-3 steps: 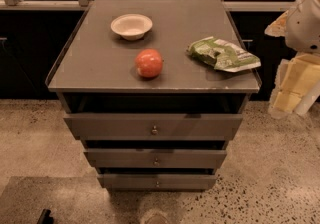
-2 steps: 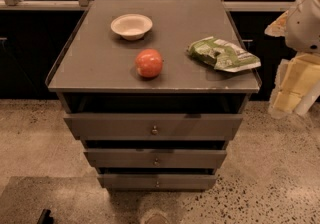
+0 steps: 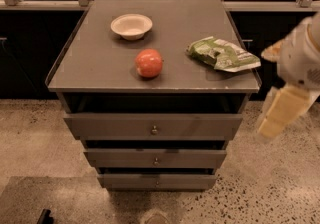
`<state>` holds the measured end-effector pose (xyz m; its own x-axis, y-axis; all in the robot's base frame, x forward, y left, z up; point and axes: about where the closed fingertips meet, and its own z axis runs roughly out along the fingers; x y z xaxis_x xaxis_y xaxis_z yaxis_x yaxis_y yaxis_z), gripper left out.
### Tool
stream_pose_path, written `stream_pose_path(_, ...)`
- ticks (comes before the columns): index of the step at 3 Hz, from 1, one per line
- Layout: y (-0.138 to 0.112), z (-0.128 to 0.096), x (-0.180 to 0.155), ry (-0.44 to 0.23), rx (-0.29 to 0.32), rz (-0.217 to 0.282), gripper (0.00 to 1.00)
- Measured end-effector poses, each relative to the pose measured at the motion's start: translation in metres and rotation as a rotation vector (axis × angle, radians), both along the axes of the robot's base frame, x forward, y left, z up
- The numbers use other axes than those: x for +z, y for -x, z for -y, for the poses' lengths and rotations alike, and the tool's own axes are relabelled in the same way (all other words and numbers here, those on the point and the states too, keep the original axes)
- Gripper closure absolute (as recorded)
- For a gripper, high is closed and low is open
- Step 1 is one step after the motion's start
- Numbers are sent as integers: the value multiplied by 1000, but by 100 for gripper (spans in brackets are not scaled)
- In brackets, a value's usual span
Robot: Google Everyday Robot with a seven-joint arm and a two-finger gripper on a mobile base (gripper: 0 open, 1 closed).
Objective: Open bottom drawer
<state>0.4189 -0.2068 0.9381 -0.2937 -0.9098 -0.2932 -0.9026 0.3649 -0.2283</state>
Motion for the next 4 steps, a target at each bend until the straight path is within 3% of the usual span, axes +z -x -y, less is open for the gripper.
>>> stream_pose_path(1,21,-10,-71,-179,-71,-49,0)
stream_pose_path(2,33,-29,-168,-367,-131,-141,0)
stream_pose_path(3,27,-29,-194,-396,-170,-133,0)
stream_pose_path(4,27,-29,-193,-395,-169,-131,0)
